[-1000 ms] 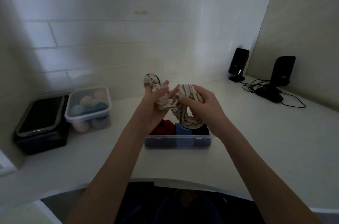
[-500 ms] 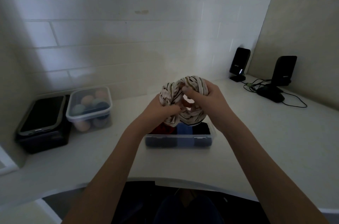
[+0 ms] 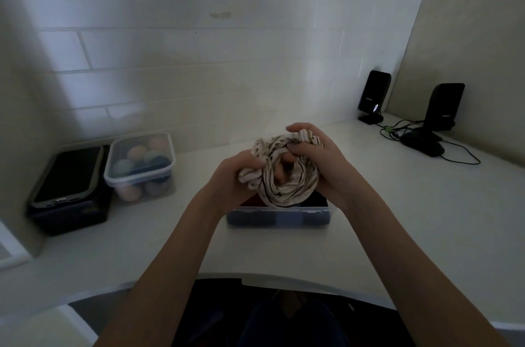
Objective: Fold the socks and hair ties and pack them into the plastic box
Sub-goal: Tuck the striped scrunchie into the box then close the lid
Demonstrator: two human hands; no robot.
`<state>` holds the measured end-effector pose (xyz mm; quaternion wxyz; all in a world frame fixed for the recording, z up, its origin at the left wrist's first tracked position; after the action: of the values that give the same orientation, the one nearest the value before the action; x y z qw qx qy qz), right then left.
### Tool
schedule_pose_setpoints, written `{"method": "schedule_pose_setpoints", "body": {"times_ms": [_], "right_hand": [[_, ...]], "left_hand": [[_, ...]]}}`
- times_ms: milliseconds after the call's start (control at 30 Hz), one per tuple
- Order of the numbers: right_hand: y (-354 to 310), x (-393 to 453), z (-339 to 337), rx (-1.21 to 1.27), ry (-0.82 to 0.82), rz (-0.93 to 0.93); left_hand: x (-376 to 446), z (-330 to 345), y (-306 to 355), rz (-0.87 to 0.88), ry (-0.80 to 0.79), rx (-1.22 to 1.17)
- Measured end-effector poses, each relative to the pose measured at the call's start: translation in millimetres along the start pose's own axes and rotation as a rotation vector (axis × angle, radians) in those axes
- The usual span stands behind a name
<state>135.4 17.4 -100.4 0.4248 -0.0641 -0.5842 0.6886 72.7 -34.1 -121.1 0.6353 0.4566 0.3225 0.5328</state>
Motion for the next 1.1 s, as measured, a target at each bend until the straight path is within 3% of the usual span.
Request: {"method": "schedule_pose_setpoints", "body": {"times_ms": [67, 133, 267, 433, 567, 867, 1033, 1100], "right_hand": [[2, 1, -11, 0.182, 0.128, 0.012], [6, 2, -18, 0.348, 0.226, 0.014], [3, 1, -30, 0.307, 0.279, -0.089], [-20, -8, -44, -0.379, 0.206, -0.240], [-21, -10, -34, -0.937, -0.002, -0.233], [5, -9, -39, -1.376, -0.402, 0.026], [27, -10, -49, -1.579, -0.514, 0.181], [24, -6, -48, -1.746, -0.531, 0.130]], "left_hand": [[-2, 5, 6, 0.081, -0.074, -0.033], [-2, -3, 10, 0.115, -0.039, -0.139], [1, -20, 7, 0.115, 0.104, -0.246], [0, -49, -3, 0.031, 0.502, -0.030], [-11, -54, 9, 0.095, 0.739, 0.394], [3, -15, 24, 0.190, 0.457, 1.095], [12, -12, 1, 0.018, 0.354, 1.531], [13, -14, -2, -0.019, 0.354, 1.683]]}}
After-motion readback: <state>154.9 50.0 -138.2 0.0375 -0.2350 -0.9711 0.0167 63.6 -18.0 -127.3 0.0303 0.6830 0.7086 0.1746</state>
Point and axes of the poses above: each hand's wrist, its own x-axis towards the middle knuckle, its own z-axis out of the palm, y = z × x, the point moved 10 cm from there along x, towards the middle knuckle, and after that the axes turned 12 degrees about -z, right-handed, at the moved point
